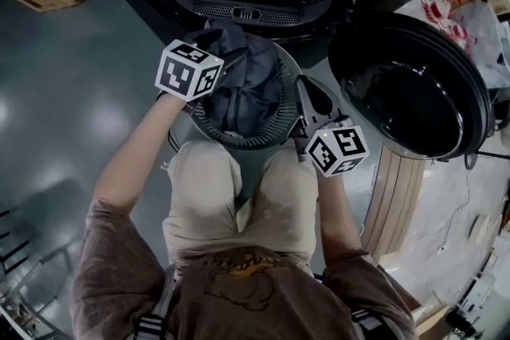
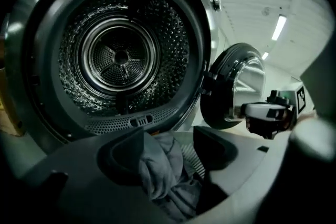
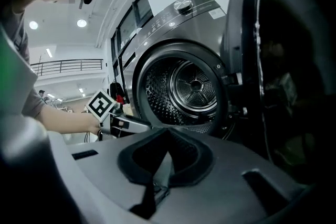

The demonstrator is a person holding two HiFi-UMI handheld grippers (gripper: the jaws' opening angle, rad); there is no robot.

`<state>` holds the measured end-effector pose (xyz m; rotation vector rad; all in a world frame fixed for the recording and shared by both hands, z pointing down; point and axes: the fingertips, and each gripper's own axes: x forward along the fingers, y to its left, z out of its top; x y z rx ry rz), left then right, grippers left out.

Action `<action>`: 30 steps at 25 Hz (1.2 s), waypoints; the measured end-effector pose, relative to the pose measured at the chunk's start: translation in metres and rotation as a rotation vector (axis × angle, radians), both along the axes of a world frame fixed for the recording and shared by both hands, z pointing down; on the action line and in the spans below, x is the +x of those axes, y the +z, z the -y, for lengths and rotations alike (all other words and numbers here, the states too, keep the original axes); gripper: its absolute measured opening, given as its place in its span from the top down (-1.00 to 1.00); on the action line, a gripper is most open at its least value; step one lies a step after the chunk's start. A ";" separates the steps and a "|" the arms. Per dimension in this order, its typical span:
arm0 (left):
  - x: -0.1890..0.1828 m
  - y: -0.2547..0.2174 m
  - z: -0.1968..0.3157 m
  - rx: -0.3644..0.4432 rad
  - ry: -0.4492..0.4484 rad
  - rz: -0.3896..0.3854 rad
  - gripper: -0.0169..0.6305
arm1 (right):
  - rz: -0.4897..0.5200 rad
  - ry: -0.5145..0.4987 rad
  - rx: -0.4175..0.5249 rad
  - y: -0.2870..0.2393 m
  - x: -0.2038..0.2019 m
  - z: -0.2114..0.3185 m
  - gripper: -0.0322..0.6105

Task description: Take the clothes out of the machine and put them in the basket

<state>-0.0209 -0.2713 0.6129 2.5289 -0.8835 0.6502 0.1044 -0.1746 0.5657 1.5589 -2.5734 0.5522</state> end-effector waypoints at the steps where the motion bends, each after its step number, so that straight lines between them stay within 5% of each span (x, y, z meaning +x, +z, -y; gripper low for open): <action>1: -0.003 -0.013 -0.005 -0.009 0.000 -0.002 0.01 | 0.002 -0.002 -0.019 -0.011 -0.004 0.000 0.90; 10: -0.033 -0.246 -0.058 -0.009 0.001 -0.031 0.02 | 0.008 -0.046 -0.065 -0.223 -0.040 0.007 0.90; 19: -0.065 -0.466 -0.096 -0.046 -0.054 -0.164 0.03 | -0.005 -0.054 -0.041 -0.438 -0.076 0.003 0.90; 25: -0.074 -0.546 -0.106 -0.037 -0.060 -0.226 0.06 | -0.015 -0.090 -0.010 -0.525 -0.099 -0.006 0.90; 30: -0.079 -0.577 -0.116 0.066 -0.008 -0.253 0.07 | -0.071 -0.121 0.027 -0.545 -0.105 -0.019 0.90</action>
